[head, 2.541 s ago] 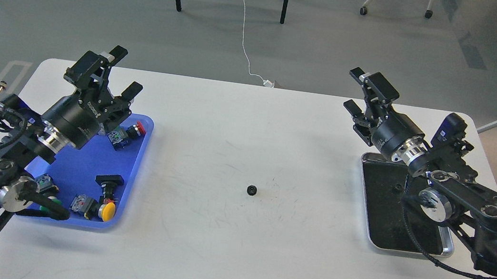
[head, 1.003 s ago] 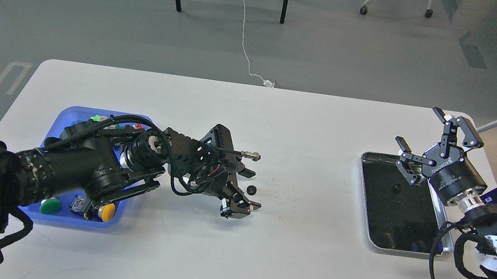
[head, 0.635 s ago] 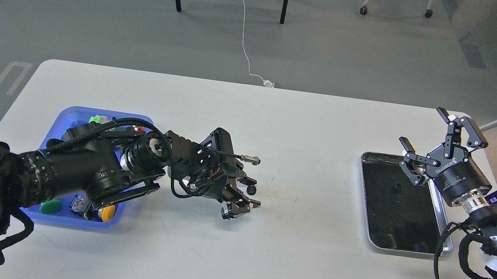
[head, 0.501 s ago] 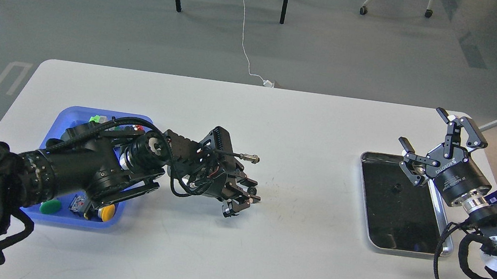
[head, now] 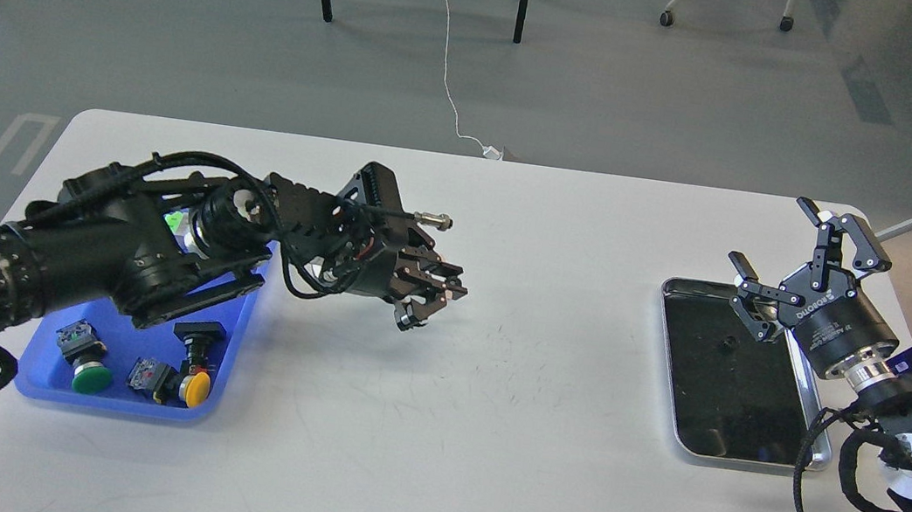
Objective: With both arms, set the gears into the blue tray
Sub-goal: 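Carry the black gear with the left gripper into the blue tray and release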
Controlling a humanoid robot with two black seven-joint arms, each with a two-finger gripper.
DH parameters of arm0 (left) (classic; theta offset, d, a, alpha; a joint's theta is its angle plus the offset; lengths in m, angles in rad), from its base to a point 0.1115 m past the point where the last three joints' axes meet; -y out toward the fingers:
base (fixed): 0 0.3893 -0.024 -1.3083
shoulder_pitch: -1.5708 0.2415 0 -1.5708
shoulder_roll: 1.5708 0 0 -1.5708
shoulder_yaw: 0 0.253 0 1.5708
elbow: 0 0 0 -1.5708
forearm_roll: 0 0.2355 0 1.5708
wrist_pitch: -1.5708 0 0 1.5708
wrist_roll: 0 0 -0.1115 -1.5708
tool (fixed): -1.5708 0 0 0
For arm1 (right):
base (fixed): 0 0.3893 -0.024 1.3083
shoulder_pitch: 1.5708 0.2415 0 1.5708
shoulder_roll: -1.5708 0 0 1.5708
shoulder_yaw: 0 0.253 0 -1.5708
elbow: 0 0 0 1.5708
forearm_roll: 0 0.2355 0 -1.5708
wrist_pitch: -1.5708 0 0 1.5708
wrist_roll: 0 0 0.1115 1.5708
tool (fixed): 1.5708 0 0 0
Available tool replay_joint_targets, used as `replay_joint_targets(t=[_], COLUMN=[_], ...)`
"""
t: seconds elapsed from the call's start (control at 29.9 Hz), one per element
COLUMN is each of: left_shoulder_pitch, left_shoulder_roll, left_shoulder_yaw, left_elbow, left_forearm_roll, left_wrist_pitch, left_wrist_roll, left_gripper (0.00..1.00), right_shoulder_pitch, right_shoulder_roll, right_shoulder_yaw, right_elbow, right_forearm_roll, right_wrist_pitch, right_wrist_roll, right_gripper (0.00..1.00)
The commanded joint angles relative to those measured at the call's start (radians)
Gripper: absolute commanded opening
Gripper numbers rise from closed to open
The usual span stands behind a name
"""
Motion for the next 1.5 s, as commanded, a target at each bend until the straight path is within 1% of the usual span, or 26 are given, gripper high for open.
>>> replay_joint_targets(t=[0.0, 0.1, 0.17, 0.27, 0.4, 0.5, 0.6, 0.77, 0.9, 1.07, 1.17, 1.24, 1.34, 1.47], left_shoulder_pitch=[-0.013, -0.004, 0.022, 0.12, 0.208, 0.277, 0.309, 0.318, 0.324, 0.358, 0.361, 0.363, 0.363, 0.363], left_shoulder_roll=[0.191, 0.363, 0.45, 0.53, 0.58, 0.584, 0.58, 0.578, 0.575, 0.571, 0.541, 0.531, 0.515, 0.505], left_shoulder_yaw=[-0.006, 0.008, 0.013, 0.005, 0.007, 0.008, 0.005, 0.007, 0.01, 0.011, 0.013, 0.013, 0.013, 0.013], left_elbow=[-0.075, -0.129, -0.132, -0.128, -0.123, -0.117, -0.086, -0.056, -0.042, -0.025, -0.001, 0.015, 0.036, 0.038], left_forearm_roll=[-0.062, -0.067, -0.069, -0.075, -0.11, -0.138, -0.139, -0.174, -0.184, -0.185, -0.185, -0.185, -0.185, -0.185], left_wrist_pitch=[0.004, 0.026, 0.031, 0.032, 0.052, 0.076, 0.087, 0.095, 0.095, 0.101, 0.119, 0.121, 0.123, 0.124], left_wrist_roll=[0.0, 0.0, 0.0, 0.0, 0.0, 0.0, 0.0, 0.0, 0.0, 0.0, 0.0, 0.0, 0.0, 0.0], left_gripper=[0.13, 0.14, 0.14, 0.14, 0.14, 0.14, 0.14, 0.15, 0.18, 0.19, 0.21, 0.24, 0.31, 0.46], right_shoulder_pitch=[0.0, 0.003, 0.005, 0.006, 0.003, 0.003, 0.002, 0.005, 0.005, 0.003, 0.003, 0.003, 0.003, 0.002], right_shoulder_roll=[0.0, -0.002, -0.002, 0.0, 0.001, 0.003, 0.003, 0.003, 0.003, 0.003, 0.001, 0.001, 0.001, 0.0], right_shoulder_yaw=[-0.002, -0.001, -0.002, -0.002, -0.002, -0.002, -0.004, -0.002, -0.002, -0.004, -0.002, -0.002, -0.004, -0.004], right_elbow=[0.005, 0.004, 0.005, 0.005, 0.005, 0.005, 0.007, 0.007, 0.007, 0.007, 0.005, 0.005, 0.007, 0.007], right_forearm_roll=[-0.004, -0.006, -0.007, -0.007, -0.009, -0.009, -0.01, -0.01, -0.01, -0.012, -0.01, -0.012, -0.012, -0.01], right_wrist_pitch=[0.002, 0.002, 0.003, 0.003, 0.003, 0.003, 0.003, 0.003, 0.003, 0.003, 0.002, 0.002, 0.002, 0.002], right_wrist_roll=[0.0, 0.0, 0.0, 0.0, 0.0, 0.0, 0.0, 0.0, 0.0, 0.0, 0.0, 0.0, 0.0, 0.0], right_gripper=[0.97, 0.97, 0.97, 0.97, 0.97, 0.97, 0.97, 0.97, 0.97, 0.97, 0.97, 0.97, 0.97, 0.97])
